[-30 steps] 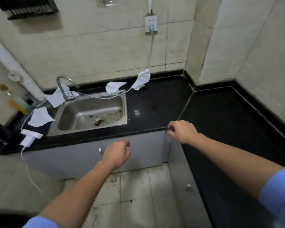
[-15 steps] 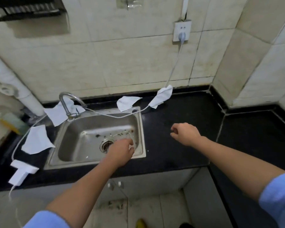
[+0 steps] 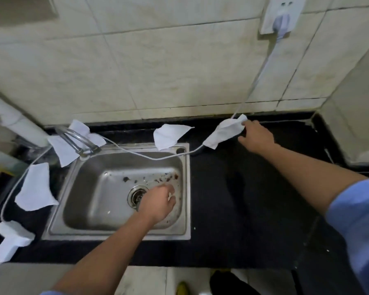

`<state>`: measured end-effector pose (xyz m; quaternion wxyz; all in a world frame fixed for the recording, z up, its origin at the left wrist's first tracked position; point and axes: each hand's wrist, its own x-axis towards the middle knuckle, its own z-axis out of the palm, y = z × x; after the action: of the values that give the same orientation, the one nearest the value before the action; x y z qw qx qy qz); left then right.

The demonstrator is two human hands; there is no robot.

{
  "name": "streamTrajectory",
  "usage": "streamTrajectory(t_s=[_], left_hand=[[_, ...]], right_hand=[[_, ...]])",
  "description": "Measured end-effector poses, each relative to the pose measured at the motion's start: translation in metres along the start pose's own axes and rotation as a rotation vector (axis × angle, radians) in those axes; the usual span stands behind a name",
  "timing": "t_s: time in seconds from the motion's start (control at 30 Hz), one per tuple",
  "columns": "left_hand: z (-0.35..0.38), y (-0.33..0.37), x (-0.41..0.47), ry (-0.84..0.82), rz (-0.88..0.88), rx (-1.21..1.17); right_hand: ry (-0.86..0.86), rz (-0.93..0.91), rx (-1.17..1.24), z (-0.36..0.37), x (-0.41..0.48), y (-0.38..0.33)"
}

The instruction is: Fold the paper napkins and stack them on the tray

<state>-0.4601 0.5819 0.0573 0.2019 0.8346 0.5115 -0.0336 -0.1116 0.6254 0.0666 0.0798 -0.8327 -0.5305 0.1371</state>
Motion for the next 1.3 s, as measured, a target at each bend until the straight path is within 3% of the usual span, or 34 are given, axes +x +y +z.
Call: streamTrajectory(t_s=[0.23, 0.37, 0.53, 0.83, 0.97, 1.2, 1.3], left_hand=[[0.004, 0.003, 0.023, -0.026, -0.12, -0.045], [0.007, 0.001, 0.035, -0.06, -0.125, -0.027], [0.007, 0.003, 0.053, -0.078, -0.054, -0.022], [0.009, 0.011, 0.098, -0.104, 0.179, -0.004], [0.028, 0.027, 0.097, -0.15, 0.226, -0.021], [0.062, 0.034, 0.083, -0.31, 0.259, 0.07], [0.076, 0.04, 0.081, -0.347, 0.269, 0.11]], right_hand=[[-0.027, 0.127, 0.177, 0.017, 0.079, 0.001], [-0.062, 0.086, 0.279, 0.033, 0.077, 0.004], [0.076, -0.024, 0.337, 0.021, 0.054, 0.003], [0.316, -0.232, 0.164, -0.043, -0.038, 0.015], [0.175, -0.269, 0.027, -0.005, -0.095, 0.043], [-0.311, -0.11, -0.113, 0.097, -0.182, 0.078], [-0.42, -0.115, -0.075, 0.12, -0.21, 0.089]])
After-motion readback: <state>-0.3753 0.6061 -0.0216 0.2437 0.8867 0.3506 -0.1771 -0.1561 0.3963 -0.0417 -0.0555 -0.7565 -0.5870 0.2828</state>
